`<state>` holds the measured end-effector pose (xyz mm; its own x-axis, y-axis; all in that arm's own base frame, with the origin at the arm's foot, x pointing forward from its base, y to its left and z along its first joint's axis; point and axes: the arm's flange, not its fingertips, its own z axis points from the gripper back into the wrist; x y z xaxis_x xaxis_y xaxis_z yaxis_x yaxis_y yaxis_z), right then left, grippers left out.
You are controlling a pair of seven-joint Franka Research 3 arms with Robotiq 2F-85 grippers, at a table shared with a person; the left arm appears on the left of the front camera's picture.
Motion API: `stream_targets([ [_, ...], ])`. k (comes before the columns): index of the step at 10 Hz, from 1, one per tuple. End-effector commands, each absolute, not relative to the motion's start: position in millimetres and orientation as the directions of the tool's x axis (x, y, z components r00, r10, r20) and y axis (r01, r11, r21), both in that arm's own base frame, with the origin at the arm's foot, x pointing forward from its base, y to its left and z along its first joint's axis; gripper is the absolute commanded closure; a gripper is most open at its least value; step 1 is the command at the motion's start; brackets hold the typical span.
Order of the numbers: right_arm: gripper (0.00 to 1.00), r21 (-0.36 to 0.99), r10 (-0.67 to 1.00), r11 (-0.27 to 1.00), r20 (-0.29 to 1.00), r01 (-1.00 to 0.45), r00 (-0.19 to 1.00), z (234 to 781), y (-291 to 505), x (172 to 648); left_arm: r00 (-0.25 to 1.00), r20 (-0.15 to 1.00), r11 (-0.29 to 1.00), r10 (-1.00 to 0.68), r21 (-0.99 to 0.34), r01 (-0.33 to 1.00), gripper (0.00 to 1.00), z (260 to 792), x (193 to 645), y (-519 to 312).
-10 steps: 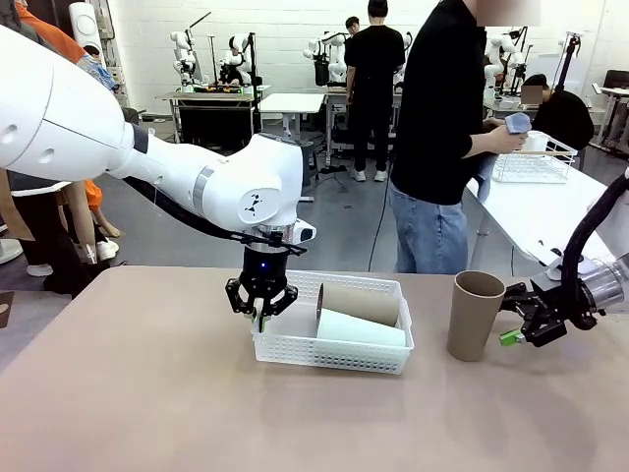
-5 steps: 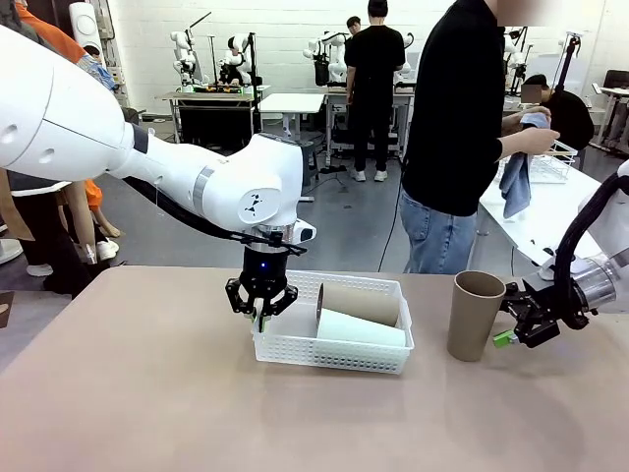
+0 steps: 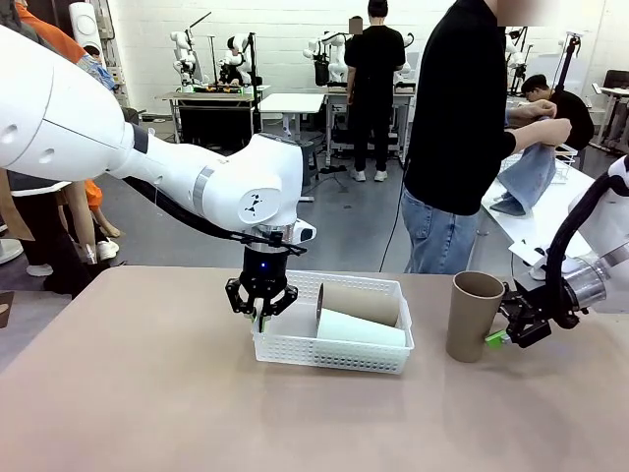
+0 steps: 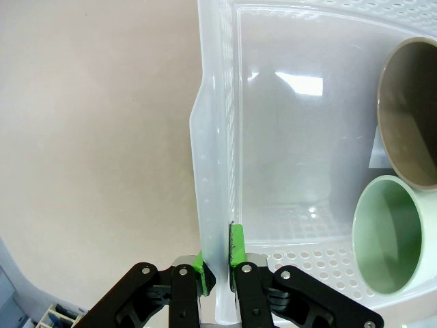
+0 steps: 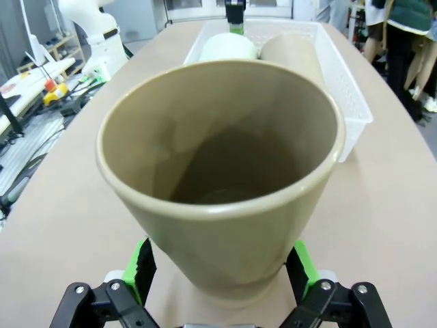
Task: Clean and organize the cups into the basket.
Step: Pick up the Reusable plastic cup from the right side of the table and stack it inside the Organizing basket in the center of the table.
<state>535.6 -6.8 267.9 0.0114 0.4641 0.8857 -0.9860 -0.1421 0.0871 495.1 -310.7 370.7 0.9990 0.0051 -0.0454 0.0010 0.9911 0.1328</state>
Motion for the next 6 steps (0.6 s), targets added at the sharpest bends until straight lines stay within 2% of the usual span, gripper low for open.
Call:
stream_targets([
  [1,0.0,0.086,0.473,-0.167,0.881,-0.982,-0.003,267.4,6.0,528.6,0.999,-0.049,0.99,0.002,0.139,0.005,1.0,369.7,494.1,-309.1],
  [5,0.0,0.084,0.441,-0.18,0.898,-0.98,-0.004,266.6,10.2,528.2,0.999,-0.049,0.99,0.002,0.139,0.005,1.0,369.7,494.1,-309.1],
  [6,0.59,0.082,0.423,-0.192,0.906,-0.978,-0.007,266.9,7.1,526.2,0.999,-0.049,0.99,0.002,0.139,0.005,1.0,369.7,494.1,-309.1],
])
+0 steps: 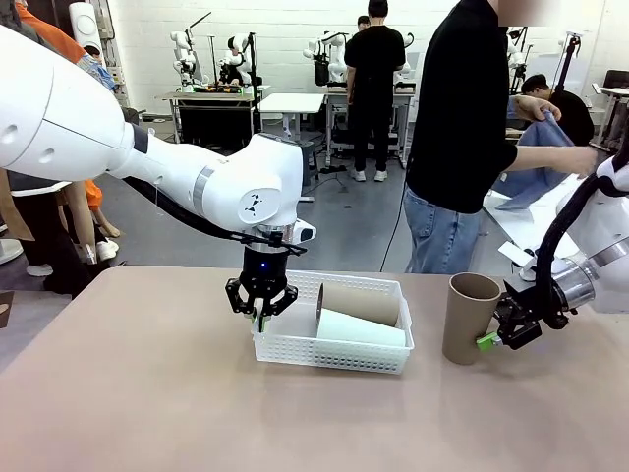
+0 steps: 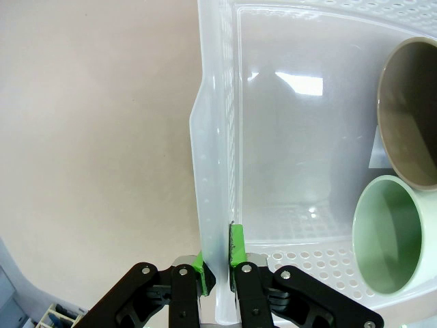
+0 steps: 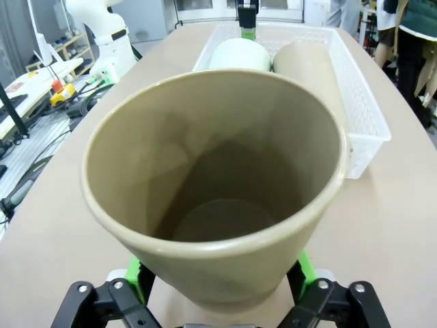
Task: Clean and organize the cups into the basket.
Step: Pick up the Reusable plastic cup from the right side of the table and stack it inside the Organizing basket in the center of the table.
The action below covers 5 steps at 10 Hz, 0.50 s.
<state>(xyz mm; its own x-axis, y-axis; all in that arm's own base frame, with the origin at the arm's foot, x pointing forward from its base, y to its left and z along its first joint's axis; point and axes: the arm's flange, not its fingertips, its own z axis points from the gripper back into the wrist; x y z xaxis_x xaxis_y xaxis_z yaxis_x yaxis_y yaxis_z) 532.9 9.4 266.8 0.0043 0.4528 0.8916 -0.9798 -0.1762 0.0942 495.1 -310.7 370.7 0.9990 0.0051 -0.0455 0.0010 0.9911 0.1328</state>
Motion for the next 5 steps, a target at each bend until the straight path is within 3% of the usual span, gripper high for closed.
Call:
stream_targets([
  [1,0.59,0.074,0.422,-0.2,0.906,-0.977,-0.017,267.4,5.6,526.4,0.999,-0.049,0.99,0.002,0.139,0.005,1.0,369.7,494.1,-309.1],
  [2,1.0,0.072,0.418,-0.199,0.908,-0.977,-0.018,267.0,4.5,526.6,0.999,-0.049,0.99,0.002,0.139,0.005,1.0,369.7,494.1,-309.1],
  [3,0.64,0.073,0.417,-0.197,0.909,-0.978,-0.016,266.8,3.7,526.4,0.999,-0.049,0.99,0.002,0.139,0.005,1.0,369.7,494.1,-309.1],
  [4,1.0,0.076,0.414,-0.19,0.91,-0.979,-0.01,267.0,2.9,527.0,0.999,-0.049,0.99,0.002,0.139,0.005,1.0,369.7,494.1,-309.1],
  [5,1.0,0.079,0.413,-0.189,0.911,-0.979,-0.006,267.3,2.1,526.9,0.999,-0.049,0.99,0.002,0.139,0.005,1.0,369.7,494.1,-309.1],
])
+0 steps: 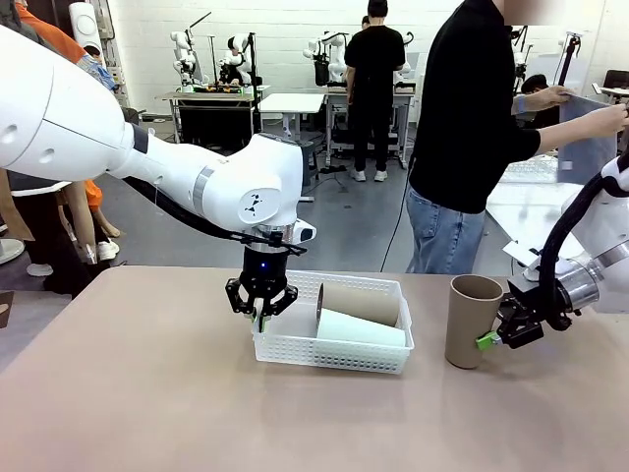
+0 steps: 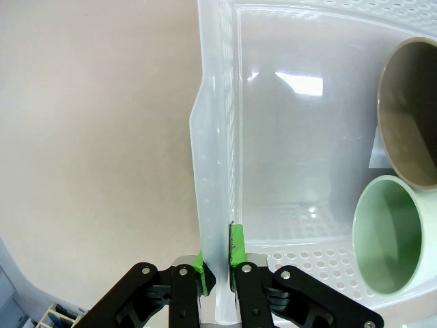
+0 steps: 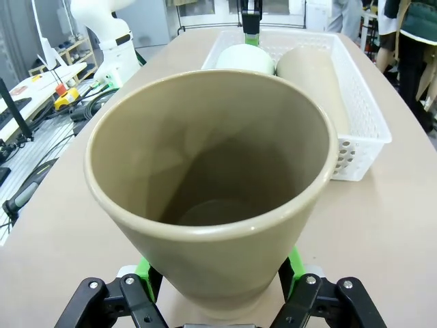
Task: Clean and organize the cups into the basket.
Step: Pick up the Reusable plastic cup from the right side of the table and stack it inside the Organizing basket in the center of the table.
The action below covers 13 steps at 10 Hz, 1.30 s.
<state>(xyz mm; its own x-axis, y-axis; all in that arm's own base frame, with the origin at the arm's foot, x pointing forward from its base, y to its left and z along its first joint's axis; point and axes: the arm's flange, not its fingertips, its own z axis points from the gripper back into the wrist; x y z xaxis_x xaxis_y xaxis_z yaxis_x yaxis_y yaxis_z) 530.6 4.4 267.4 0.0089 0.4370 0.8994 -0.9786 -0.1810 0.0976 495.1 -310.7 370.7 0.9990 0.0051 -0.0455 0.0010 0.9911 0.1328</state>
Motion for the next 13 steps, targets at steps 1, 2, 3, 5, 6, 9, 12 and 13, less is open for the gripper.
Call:
stream_targets([
  [1,1.0,0.079,0.412,-0.187,0.911,-0.979,-0.006,267.7,1.2,526.0,0.999,-0.049,0.99,0.002,0.139,0.005,1.0,369.7,494.1,-309.1],
  [2,0.78,0.077,0.426,-0.125,0.905,-0.989,0.017,276.2,-0.1,520.8,0.999,-0.049,0.99,0.002,0.139,0.005,1.0,369.7,494.1,-309.1],
  [3,0.78,0.128,0.404,-0.113,0.912,-0.985,0.072,300.4,-2.3,504.6,0.999,-0.049,0.99,0.002,0.139,0.005,1.0,369.7,494.1,-309.1],
  [5,0.78,0.079,0.38,-0.018,0.922,-0.997,0.066,364.2,-3.7,458.6,0.999,-0.049,0.99,0.002,0.139,0.005,1.0,369.7,494.1,-309.1],
  [6,0.78,0.115,0.365,0.071,0.921,-0.991,0.133,388.0,-4.9,448.2,0.999,-0.049,0.99,0.002,0.139,0.005,1.0,369.7,494.1,-309.1],
  [9,0.78,0.133,0.349,0.152,0.92,-0.979,0.179,433.5,-0.7,421.8,0.999,-0.049,0.99,0.002,0.139,0.005,1.0,369.7,494.1,-309.1],
  [12,0.78,0.122,0.349,0.105,0.925,-0.987,0.152,437.0,-10.7,426.8,0.999,-0.049,0.99,0.002,0.139,0.005,1.0,369.7,494.1,-309.1],
  [13,0.78,0.122,0.349,0.105,0.925,-0.987,0.152,437.0,-10.7,426.8,0.999,-0.049,0.99,0.002,0.139,0.005,1.0,369.7,494.1,-309.1],
])
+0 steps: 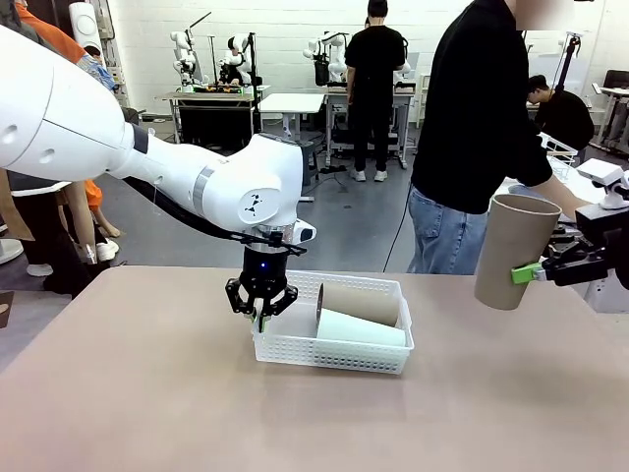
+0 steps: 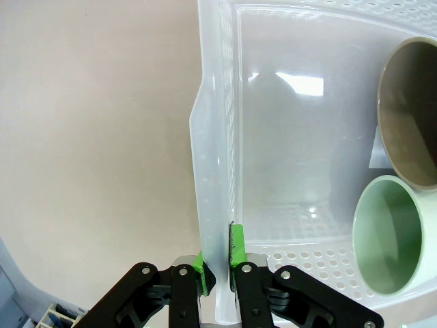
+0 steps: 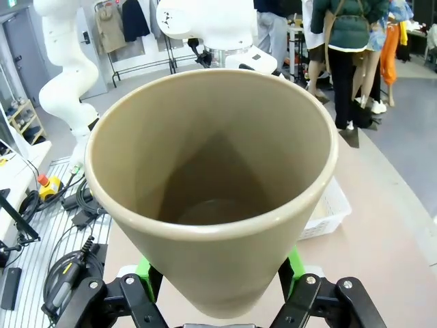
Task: Clean and organize the cups into the basket.
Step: Pick up the Reusable plastic cup from the right side of the table and stack it inside the Organizing basket in the center of the table.
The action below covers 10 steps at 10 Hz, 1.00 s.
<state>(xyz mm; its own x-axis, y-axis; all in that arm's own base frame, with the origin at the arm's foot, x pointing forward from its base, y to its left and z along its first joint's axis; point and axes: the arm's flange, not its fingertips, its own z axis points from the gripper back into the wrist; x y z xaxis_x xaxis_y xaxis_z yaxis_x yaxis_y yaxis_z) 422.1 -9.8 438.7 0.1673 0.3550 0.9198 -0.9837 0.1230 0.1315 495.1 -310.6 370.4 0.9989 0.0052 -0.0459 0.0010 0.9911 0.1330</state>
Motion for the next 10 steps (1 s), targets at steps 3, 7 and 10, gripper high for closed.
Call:
stream_targets([
  [3,0.78,0.122,0.349,0.105,0.925,-0.987,0.152,437.0,-10.7,426.8,0.999,-0.049,0.99,0.002,0.139,0.005,1.0,369.7,494.1,-309.1],
  [7,0.19,-0.038,0.676,0.046,0.737,-0.998,0.003,489.9,92.8,418.5,0.999,-0.049,0.99,0.002,0.139,0.005,1.0,369.7,494.1,-309.1],
  [10,0.19,0.002,0.798,0.019,0.603,-1.0,0.016,495.4,159.3,446.4,0.999,-0.049,0.99,0.002,0.139,0.005,1.0,369.7,494.1,-309.1],
])
